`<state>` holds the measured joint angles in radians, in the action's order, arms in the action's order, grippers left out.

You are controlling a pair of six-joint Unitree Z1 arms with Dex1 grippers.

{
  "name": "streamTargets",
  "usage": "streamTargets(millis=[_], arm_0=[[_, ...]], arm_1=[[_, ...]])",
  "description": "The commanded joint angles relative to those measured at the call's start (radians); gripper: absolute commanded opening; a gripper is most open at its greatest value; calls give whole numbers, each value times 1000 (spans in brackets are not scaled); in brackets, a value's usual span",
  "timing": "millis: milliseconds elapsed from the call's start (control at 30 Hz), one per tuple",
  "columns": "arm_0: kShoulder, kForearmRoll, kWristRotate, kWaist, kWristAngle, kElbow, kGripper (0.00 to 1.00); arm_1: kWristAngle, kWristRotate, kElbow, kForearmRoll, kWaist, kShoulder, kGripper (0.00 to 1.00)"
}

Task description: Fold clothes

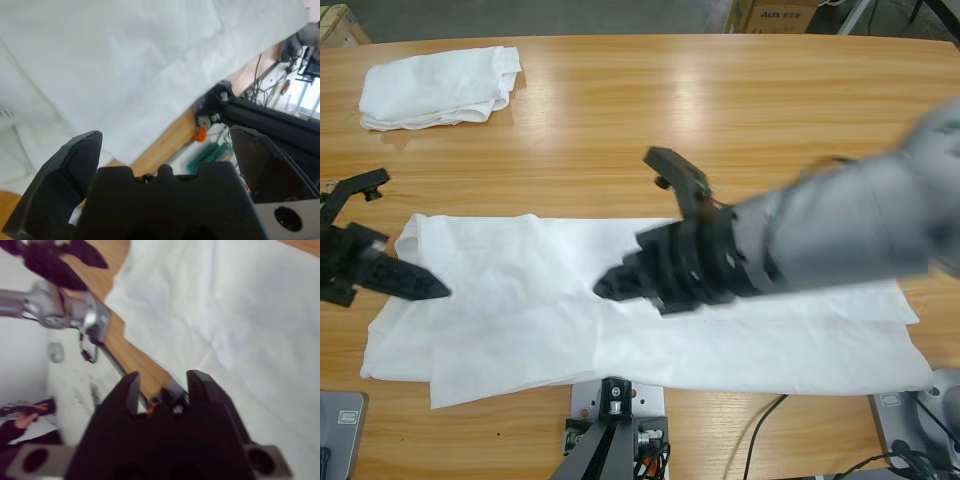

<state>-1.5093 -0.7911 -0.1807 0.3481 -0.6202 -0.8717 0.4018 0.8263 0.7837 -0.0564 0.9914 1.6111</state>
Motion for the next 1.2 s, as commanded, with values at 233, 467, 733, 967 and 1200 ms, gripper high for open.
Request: streamTargets(millis=[233, 467, 733, 967, 1200], arm_0=[[-44, 131, -218, 15, 47, 39, 991], [-60, 147, -225, 17, 46, 39, 991], [-52, 147, -226, 18, 46, 44, 991], [-47, 145, -224, 21, 45, 48, 991], [-35, 145, -225, 22, 45, 54, 991]], arm_1=[[256, 89, -9, -334, -145, 411, 861], [289, 125, -11, -357, -126, 463, 821], [285, 207, -12, -522, -60, 514, 775], [260, 203, -81, -727, -62, 468, 774], [248, 215, -108, -845, -62, 499, 770]])
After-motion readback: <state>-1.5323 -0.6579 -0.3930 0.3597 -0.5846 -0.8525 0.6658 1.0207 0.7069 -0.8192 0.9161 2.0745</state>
